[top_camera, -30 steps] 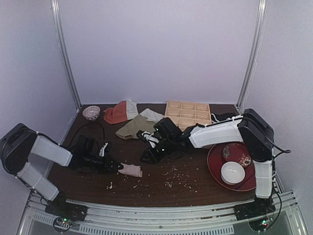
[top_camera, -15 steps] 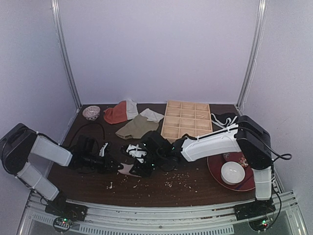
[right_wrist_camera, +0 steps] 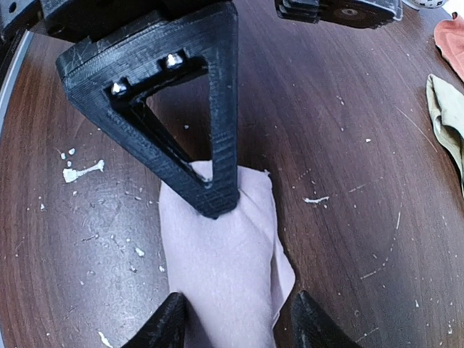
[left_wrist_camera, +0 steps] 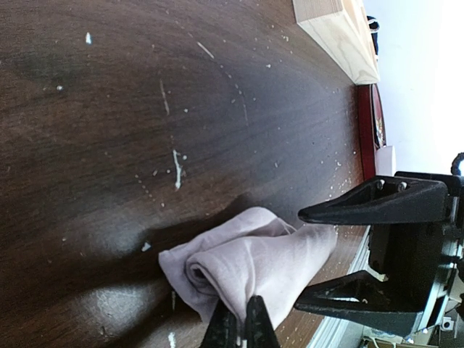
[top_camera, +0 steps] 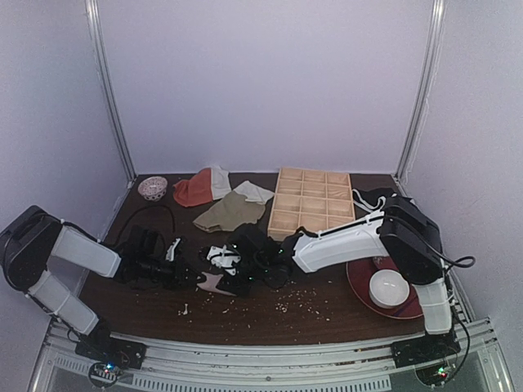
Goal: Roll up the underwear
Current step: Roll the underwear at the center of the board.
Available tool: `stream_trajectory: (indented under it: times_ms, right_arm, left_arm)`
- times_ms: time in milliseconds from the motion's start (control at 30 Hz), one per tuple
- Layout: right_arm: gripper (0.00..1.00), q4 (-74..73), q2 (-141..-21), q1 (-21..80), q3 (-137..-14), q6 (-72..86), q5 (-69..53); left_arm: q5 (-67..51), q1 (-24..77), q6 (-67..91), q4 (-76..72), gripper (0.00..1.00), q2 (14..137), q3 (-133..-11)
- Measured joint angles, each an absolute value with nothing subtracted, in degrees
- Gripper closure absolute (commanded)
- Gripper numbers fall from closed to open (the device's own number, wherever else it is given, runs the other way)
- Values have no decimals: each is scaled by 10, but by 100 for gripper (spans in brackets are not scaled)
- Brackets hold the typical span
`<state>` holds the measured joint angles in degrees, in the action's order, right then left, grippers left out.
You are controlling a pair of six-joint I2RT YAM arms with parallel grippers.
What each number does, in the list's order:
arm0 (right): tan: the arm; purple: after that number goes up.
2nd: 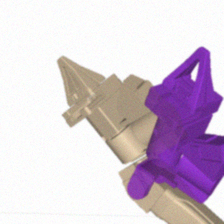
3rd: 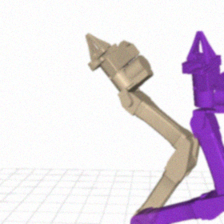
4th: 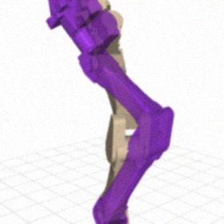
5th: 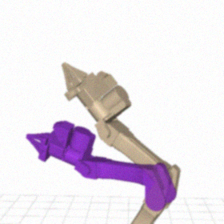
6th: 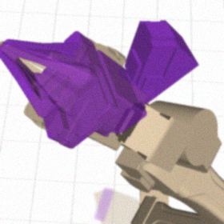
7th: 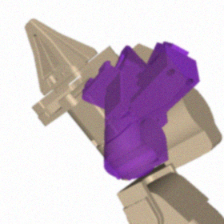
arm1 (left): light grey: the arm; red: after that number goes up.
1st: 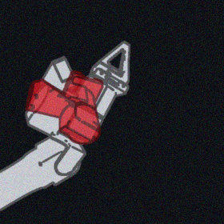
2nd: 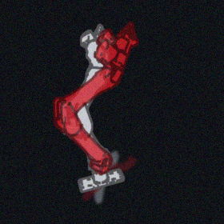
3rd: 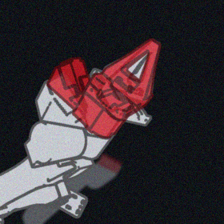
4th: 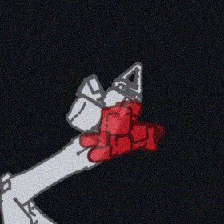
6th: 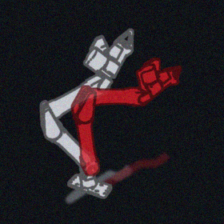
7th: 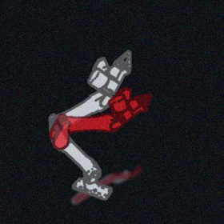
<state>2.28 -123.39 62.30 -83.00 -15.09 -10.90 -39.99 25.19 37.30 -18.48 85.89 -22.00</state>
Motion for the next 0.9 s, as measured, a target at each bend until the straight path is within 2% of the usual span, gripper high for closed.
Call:
stream_trajectory:
  times_ms: [233, 367, 500, 900]
  right_arm:
    - [60, 19, -1249, 623, -841, -159, -116]
    - [76, 19, -1255, 625, -842, -163, -119]
    - [98, 15, -1255, 625, -846, -164, -120]
    - [100, 16, -1255, 623, -848, -112, -149]
  left_arm:
    - [-399, 252, 373, -185, 100, 859, -220]
    - [-399, 252, 373, -184, 100, 859, -220]
    - [-400, 252, 373, -184, 100, 859, -220]
    - [-386, 252, 385, -163, 100, 838, -220]
